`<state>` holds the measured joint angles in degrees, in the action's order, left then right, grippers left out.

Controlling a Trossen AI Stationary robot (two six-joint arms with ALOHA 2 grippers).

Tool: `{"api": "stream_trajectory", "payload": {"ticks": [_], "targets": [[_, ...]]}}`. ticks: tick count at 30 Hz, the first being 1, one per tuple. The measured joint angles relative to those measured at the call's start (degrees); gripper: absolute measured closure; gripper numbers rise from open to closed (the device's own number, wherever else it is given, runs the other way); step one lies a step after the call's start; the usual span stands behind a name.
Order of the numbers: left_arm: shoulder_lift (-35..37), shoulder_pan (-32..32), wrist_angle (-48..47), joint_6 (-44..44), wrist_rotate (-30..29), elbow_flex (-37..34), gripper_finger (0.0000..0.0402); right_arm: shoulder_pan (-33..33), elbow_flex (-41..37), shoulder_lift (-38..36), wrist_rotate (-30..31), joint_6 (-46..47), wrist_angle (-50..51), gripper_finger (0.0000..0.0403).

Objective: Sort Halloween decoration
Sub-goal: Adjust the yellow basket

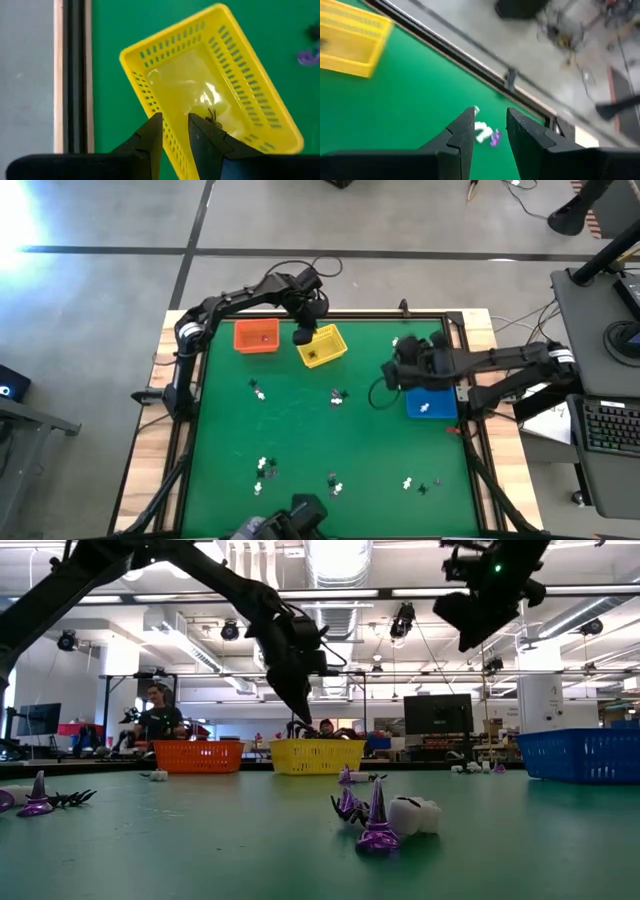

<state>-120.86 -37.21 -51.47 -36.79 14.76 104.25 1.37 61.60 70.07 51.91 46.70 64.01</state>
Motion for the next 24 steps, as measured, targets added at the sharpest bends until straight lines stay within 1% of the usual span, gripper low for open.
{"api": "stream_trajectory", "payload": {"ticks": [2,5,7,9,13,17,20,24], "targets": [[-0.44,-0.13,1.10,3.36,2.10,0.00,0.0326,3.33,0.09,-0.38,-3.40,0.00,0.07,0.0296],[-0.50,-0.19,1.00,8.66,7.52,0.28,0.0326,7.74,1.22,-0.78,-9.39,0.84,0.09,0.0296],[-0.50,-0.11,0.90,12.47,11.05,1.21,0.0326,9.99,2.32,-0.82,-12.83,-0.12,0.34,0.0296],[-0.50,-0.09,0.76,15.05,13.10,2.54,0.0326,11.46,3.88,-0.80,-15.12,-0.37,0.21,0.0296],[-0.50,-0.11,1.15,15.81,13.02,4.68,0.0326,12.65,6.78,-0.80,-16.23,-0.68,0.20,0.0296],[-0.50,-0.15,4.63,18.89,12.39,4.39,0.0326,12.67,8.05,-0.80,-15.97,-0.54,0.15,0.0296],[-1.15,-0.09,7.10,20.91,8.38,3.40,0.0326,12.67,7.90,-0.80,-15.97,0.31,-0.02,0.0296],[-4.03,-0.19,7.23,22.53,7.93,3.66,0.0326,12.72,7.43,-0.61,-15.97,0.33,0.02,0.0296]]}}
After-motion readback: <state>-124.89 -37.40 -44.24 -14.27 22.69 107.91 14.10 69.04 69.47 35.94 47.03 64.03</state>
